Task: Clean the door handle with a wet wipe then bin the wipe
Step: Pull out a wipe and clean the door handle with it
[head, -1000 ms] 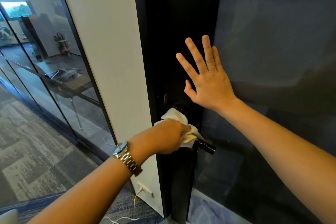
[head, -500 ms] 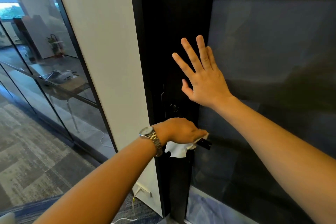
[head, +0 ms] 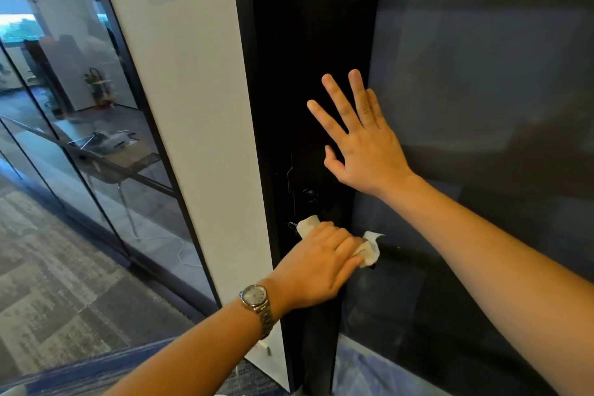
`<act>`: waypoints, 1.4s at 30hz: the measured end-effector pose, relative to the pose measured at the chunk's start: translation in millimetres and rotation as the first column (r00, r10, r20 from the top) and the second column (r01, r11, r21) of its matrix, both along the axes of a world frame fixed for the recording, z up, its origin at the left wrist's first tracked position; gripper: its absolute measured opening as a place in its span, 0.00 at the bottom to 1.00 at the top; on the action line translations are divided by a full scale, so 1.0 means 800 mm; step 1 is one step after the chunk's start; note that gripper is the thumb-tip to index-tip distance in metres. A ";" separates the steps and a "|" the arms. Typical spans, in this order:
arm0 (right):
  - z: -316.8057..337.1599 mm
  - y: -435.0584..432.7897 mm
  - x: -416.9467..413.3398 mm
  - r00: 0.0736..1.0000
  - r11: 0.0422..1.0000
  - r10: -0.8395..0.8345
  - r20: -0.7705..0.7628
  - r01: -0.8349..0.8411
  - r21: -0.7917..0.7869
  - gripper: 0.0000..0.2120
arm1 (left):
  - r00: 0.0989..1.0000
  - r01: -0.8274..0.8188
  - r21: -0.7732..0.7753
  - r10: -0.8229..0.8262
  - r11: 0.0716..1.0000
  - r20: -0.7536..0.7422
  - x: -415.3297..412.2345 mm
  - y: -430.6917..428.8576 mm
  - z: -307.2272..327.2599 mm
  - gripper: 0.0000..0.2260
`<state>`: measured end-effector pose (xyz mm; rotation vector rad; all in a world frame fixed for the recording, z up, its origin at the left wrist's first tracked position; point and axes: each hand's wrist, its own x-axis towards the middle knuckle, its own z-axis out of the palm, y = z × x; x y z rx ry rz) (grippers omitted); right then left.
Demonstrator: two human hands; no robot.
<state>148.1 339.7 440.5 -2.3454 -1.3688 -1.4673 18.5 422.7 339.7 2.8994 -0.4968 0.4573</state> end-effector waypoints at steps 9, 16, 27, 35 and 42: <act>-0.001 0.003 -0.003 1.000 1.000 -0.010 0.006 0.010 0.021 0.31 | 0.983 -0.185 -0.099 0.183 0.978 -0.024 -0.005 0.029 0.001 0.23; 0.000 0.003 -0.003 1.000 1.000 -0.009 0.001 0.009 0.023 0.32 | 0.952 -0.241 -0.482 0.301 0.842 0.050 -0.008 0.069 0.004 0.13; -0.002 0.005 -0.005 1.000 0.999 -0.028 -0.007 0.028 0.022 0.32 | 0.884 -0.324 -0.514 0.448 0.794 0.135 0.043 0.050 0.036 0.11; -0.007 0.011 -0.007 0.999 0.997 -0.045 -0.019 0.046 0.058 0.32 | 0.820 -0.520 -0.739 0.492 0.427 -0.293 0.038 0.049 0.031 0.15; -0.006 0.010 -0.011 0.998 0.996 -0.050 -0.045 0.053 0.067 0.30 | 0.808 -0.542 -0.792 0.433 0.280 -0.400 0.021 0.049 0.023 0.13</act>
